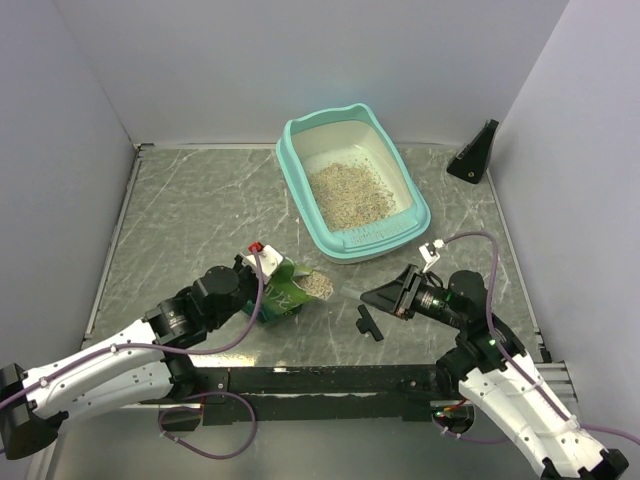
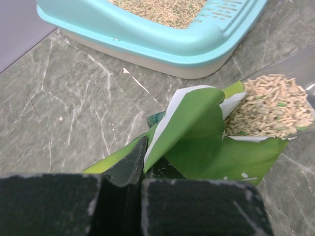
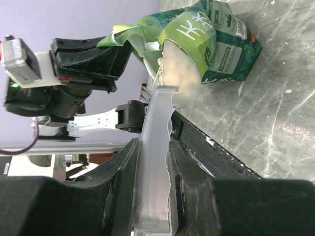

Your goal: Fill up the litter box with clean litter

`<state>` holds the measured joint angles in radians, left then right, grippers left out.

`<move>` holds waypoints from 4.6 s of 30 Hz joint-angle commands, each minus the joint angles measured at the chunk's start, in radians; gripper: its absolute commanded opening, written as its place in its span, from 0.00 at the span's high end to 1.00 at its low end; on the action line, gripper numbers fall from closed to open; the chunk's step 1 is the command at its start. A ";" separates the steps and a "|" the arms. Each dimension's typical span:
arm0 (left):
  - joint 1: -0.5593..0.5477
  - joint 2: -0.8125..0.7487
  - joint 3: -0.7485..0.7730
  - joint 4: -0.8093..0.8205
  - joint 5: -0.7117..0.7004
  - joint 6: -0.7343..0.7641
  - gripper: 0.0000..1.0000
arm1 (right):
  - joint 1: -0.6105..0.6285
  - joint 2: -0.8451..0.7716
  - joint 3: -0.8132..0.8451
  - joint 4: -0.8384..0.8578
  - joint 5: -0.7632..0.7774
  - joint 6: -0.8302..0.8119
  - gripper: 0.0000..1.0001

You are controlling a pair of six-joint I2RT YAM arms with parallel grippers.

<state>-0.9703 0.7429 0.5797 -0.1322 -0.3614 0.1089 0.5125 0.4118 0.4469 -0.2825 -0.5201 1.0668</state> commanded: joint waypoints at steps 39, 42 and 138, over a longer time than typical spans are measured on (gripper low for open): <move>0.005 -0.321 -0.043 0.072 -0.297 -0.012 0.99 | -0.003 -0.077 -0.108 0.316 -0.050 0.283 1.00; 0.005 -0.320 -0.043 0.069 -0.301 -0.011 0.99 | -0.003 -0.064 -0.106 0.367 -0.049 0.300 1.00; 0.097 -0.192 -0.011 0.000 -0.130 -0.069 0.99 | -0.031 0.756 1.136 -0.590 0.394 -0.722 1.00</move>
<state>-0.8803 0.5449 0.5446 -0.1459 -0.5186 0.0620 0.4549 1.3361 1.6176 -0.8532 0.0402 0.3256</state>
